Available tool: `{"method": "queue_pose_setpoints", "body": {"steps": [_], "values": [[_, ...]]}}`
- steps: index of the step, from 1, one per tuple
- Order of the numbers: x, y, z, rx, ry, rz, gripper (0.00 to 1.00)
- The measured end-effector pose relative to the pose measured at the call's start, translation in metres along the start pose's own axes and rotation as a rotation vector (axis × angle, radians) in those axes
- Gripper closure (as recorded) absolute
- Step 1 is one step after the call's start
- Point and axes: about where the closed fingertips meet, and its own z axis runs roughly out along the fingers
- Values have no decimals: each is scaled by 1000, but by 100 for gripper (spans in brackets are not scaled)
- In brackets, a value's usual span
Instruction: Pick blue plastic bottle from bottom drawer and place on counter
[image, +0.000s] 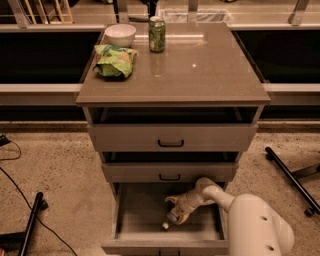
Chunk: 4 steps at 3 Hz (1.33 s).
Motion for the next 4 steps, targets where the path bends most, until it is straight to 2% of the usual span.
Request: {"method": "queue_pose_setpoints", "body": {"steps": [2, 3, 4], "values": [[12, 5, 17, -26, -19, 32, 30], [14, 7, 22, -39, -32, 36, 49], [11, 6, 18, -33, -38, 35, 80]]}}
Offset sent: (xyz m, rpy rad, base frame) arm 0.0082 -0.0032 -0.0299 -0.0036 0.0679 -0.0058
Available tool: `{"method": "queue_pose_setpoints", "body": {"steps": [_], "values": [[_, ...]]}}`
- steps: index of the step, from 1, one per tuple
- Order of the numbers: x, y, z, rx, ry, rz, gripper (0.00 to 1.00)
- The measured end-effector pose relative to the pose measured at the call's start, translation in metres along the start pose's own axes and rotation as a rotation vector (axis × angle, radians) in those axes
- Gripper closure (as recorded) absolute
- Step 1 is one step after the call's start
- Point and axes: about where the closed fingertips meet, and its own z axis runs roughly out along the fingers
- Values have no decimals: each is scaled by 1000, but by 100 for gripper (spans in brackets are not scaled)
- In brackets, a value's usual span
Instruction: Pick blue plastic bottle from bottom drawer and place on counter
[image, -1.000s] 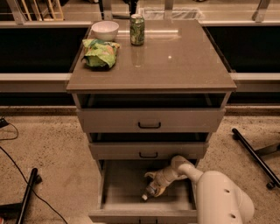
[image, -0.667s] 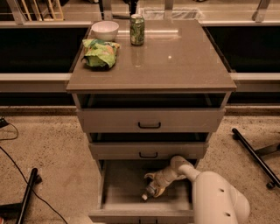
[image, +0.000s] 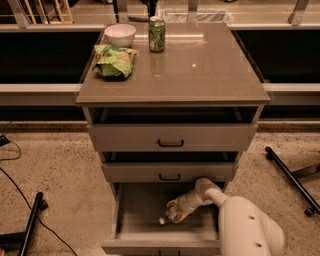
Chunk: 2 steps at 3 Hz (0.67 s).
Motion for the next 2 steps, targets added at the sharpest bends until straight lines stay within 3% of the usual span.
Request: {"method": "queue_pose_setpoints", "body": {"steps": [1, 2], "values": [[-14, 13, -19, 83, -84, -7, 100], [-30, 8, -78, 238, -101, -20, 100]]}}
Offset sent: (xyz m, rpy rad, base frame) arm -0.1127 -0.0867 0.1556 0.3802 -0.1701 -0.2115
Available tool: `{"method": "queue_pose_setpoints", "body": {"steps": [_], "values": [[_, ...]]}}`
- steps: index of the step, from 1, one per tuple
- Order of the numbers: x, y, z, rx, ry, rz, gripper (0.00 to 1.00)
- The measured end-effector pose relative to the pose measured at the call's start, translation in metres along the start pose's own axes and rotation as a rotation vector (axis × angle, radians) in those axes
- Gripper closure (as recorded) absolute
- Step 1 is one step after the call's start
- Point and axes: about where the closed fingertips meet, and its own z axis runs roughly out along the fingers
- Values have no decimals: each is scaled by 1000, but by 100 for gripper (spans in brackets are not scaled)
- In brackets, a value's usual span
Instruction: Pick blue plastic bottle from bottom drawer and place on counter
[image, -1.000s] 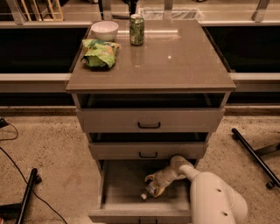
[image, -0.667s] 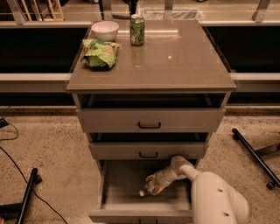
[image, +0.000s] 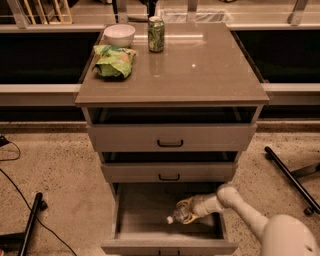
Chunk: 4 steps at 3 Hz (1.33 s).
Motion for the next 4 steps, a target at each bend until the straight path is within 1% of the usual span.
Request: {"method": "queue_pose_setpoints", "body": {"steps": [1, 2, 3, 4], "values": [[-43, 13, -48, 112, -46, -14, 100], [-84, 35, -111, 179, -39, -28, 100], [-120, 62, -191, 185, -10, -26, 100], [-140, 70, -274, 209, 22, -61, 100]]}}
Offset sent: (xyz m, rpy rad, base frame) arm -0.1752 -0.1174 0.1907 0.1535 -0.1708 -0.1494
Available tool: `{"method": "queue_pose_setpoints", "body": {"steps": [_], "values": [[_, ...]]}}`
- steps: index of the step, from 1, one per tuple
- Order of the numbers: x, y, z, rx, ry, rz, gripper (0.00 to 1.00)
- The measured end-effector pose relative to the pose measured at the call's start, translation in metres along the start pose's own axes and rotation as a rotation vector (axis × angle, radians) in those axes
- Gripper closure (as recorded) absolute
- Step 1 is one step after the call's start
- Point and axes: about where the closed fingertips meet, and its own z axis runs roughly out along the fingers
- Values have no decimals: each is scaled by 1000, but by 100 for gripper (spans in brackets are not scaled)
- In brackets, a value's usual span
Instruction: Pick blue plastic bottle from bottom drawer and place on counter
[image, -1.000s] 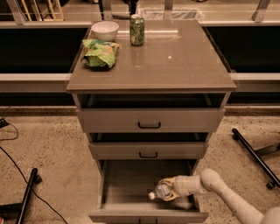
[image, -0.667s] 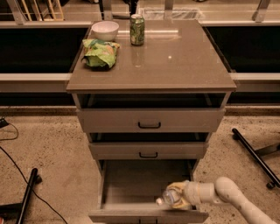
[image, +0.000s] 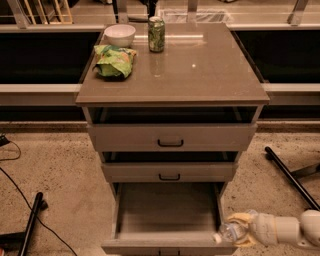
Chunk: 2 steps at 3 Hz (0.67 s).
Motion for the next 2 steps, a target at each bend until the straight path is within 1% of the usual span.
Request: {"method": "queue_pose_setpoints", "body": {"steps": [1, 2], "values": [[-4, 3, -2, -8, -9, 0, 100], [-17, -24, -9, -24, -18, -74, 100]]}}
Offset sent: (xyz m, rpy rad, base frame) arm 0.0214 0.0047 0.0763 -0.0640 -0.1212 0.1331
